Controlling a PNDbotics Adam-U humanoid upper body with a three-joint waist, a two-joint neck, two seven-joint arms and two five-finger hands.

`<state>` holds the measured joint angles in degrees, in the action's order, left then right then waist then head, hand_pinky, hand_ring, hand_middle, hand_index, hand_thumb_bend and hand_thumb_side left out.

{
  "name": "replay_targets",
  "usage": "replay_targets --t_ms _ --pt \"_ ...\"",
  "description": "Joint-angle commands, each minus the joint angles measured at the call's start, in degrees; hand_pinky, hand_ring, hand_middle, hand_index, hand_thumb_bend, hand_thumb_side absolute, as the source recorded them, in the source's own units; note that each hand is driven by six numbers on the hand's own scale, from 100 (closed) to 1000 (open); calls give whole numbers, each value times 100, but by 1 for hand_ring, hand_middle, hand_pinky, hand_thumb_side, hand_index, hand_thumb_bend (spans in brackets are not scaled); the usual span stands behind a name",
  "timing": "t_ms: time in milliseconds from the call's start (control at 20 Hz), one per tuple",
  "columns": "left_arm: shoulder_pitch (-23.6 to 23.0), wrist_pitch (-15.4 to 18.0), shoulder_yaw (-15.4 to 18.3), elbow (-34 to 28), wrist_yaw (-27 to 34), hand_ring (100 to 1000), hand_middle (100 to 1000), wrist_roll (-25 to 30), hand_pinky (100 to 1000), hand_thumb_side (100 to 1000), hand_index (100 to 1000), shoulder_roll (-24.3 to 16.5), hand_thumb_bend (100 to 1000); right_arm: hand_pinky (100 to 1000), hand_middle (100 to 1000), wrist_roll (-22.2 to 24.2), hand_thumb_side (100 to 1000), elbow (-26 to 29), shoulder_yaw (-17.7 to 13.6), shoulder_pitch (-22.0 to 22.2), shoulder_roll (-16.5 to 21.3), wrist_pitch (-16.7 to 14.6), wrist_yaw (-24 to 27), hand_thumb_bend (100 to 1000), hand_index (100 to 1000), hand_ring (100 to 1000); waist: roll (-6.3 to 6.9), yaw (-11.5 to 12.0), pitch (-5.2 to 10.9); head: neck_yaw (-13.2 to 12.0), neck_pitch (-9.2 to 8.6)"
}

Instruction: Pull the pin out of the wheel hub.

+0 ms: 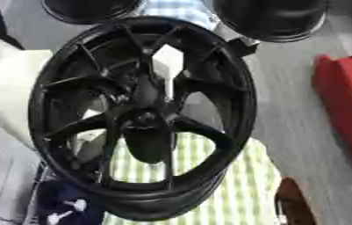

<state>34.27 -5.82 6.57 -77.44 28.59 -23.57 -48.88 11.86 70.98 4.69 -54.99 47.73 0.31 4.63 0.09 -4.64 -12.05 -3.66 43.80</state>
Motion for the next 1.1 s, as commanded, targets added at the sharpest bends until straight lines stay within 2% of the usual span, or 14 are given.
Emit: replay_targets --t_ms 50,250,450,700,1000,1100 --pt "26 23 91 -97 3 795 745 -5 744 616 840 -275 897 831 768 30 408 81 -18 -141 161 -8 -47 482 828 738 -1 -2 154 43 32" --pt "-109 54 124 -231 -129 791 737 -48 743 611 834 -276 890 831 768 66 411 98 14 -158 151 -16 -90 482 827 739 6 -2 161 123 32" --pt "-441 2 193 -692 -381 789 733 -73 742 612 831 -178 885 832 768 141 413 167 47 -191 159 -28 -177 483 827 740 14 -8 128 199 32" --pt "-986 -2 436 -1459 -579 788 733 -173 740 616 832 178 886 835 770 345 415 271 140 -406 136 -70 -414 490 827 747 26 14 41 98 32" --pt "-1385 -164 564 -2172 -714 788 732 -283 739 617 832 479 888 846 773 1147 418 420 464 -894 39 -310 -1139 510 827 769 27 98 -131 252 31" --pt "-1421 -195 576 -2330 -747 788 732 -287 739 618 832 528 888 849 775 1466 403 478 603 -1109 -15 -434 -1412 520 826 776 22 118 -224 357 -30"
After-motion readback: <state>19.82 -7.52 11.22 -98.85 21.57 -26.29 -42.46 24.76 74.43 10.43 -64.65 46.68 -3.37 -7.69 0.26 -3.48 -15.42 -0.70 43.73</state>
